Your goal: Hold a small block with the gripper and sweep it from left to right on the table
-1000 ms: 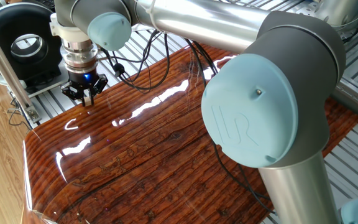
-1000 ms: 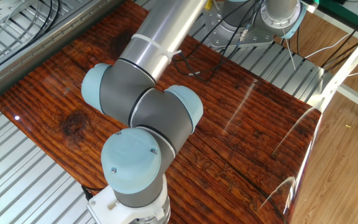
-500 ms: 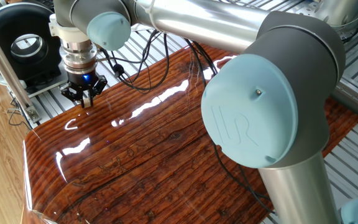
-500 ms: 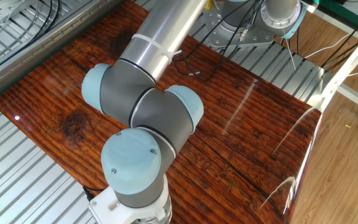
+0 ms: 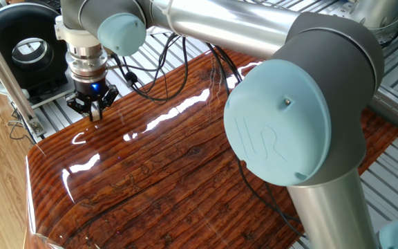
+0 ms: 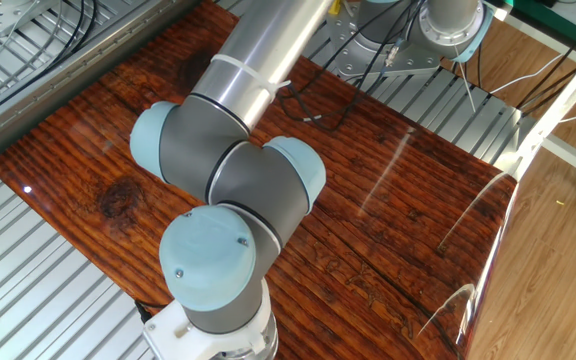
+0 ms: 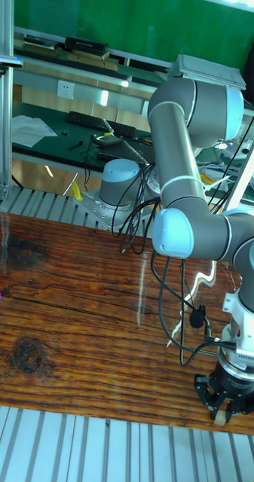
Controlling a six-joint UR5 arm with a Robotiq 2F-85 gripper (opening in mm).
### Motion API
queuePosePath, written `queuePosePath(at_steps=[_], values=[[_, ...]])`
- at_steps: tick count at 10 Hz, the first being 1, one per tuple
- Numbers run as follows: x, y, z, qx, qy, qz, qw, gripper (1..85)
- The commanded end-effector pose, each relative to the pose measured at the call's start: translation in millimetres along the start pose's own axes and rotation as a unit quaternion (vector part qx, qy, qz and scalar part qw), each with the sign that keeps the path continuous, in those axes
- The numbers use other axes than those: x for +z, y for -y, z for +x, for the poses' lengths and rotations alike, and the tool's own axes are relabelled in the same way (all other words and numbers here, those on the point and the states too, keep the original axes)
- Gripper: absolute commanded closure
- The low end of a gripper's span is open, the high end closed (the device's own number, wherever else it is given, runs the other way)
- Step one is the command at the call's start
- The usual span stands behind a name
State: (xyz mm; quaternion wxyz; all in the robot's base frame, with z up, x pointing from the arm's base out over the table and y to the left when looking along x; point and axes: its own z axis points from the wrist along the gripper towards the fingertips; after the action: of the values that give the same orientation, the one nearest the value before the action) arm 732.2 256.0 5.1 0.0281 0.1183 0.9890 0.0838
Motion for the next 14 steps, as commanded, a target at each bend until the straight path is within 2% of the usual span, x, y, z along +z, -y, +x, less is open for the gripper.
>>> queuePosePath(at_steps=[1,2,3,5,6,8,9,10,11,12,14], values=[[-1.4,-8.5,0.2,0.013,-0.002,-0.018,0.9997,84.7],[-1.0,-10.7,1.0,0.015,-0.002,-0.022,0.9996,84.7],[2.5,-9.4,1.0,0.018,0.002,-0.013,0.9998,84.7],[5.0,-9.6,5.3,0.02,-0.003,-0.014,0.9997,84.7],[-2.9,-8.6,10.0,0.02,-0.011,-0.011,0.9997,84.7],[-29.0,-5.5,20.3,0.021,-0.03,-0.005,0.9993,84.7],[-43.1,0.4,24.8,0.017,-0.042,0.013,0.9989,75.3],[-54.3,2.9,22.4,0.0,-0.038,0.013,0.9992,68.7],[-60.0,3.8,22.6,-0.003,-0.04,0.013,0.9991,68.7],[-59.3,4.4,21.6,-0.003,-0.037,0.014,0.9992,68.7],[-47.9,7.7,12.2,-0.006,-0.012,0.025,0.9996,69.0]])
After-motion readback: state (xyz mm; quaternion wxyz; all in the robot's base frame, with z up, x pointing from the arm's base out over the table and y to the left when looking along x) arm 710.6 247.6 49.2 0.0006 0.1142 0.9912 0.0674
